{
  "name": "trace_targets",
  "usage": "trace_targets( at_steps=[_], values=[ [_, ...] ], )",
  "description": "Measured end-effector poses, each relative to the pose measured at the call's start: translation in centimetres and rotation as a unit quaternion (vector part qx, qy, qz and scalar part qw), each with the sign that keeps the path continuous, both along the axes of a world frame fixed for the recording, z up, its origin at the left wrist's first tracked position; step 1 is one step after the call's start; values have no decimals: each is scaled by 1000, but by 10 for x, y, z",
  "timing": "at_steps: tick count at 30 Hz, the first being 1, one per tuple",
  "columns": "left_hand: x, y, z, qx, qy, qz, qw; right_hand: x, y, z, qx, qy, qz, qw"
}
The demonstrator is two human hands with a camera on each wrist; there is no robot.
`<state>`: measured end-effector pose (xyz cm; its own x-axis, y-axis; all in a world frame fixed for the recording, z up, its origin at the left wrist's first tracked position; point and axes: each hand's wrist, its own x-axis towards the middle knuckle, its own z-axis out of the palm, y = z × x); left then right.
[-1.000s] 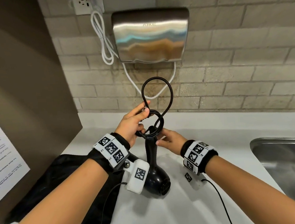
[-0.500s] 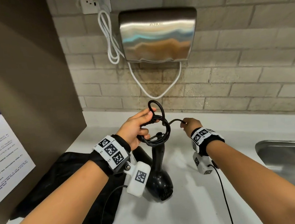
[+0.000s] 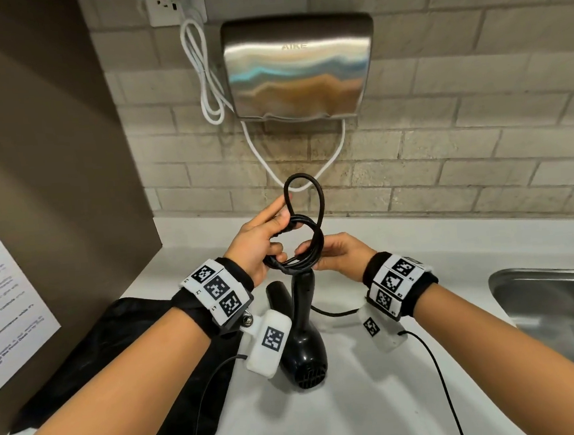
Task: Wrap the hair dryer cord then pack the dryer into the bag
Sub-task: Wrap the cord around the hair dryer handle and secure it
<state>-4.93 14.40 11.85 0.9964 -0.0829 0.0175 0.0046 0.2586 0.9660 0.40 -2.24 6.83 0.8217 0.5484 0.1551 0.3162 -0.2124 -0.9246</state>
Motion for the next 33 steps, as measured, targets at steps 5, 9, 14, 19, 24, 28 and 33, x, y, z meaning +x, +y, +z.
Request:
trace_targets(
  at_steps=[5, 9, 14, 19, 24, 28, 33],
  values=[
    [-5, -4, 0, -8, 13, -36, 999, 14, -12, 1, -75, -74, -119, 987],
    [-7, -5, -2, 8, 18, -34, 999, 28, -25, -2, -103, -56, -202, 972],
    [-6, -6, -2, 18, 4, -16, 1000, 24, -18, 3, -174, -109, -173, 963],
    [-4, -5, 2, -8, 10, 13, 1000, -7, 1, 26, -37, 24, 12, 999],
    [-8, -2, 4, -32, 22, -12, 999, -12, -12, 29, -19, 40, 64, 997],
    [-9, -1, 2, -55, 23, -39, 997, -6, -19, 30, -34, 27, 67, 997],
    [-10, -4, 1, -41, 23, -68, 997, 9, -23, 35, -87, -72, -36, 993]
  ],
)
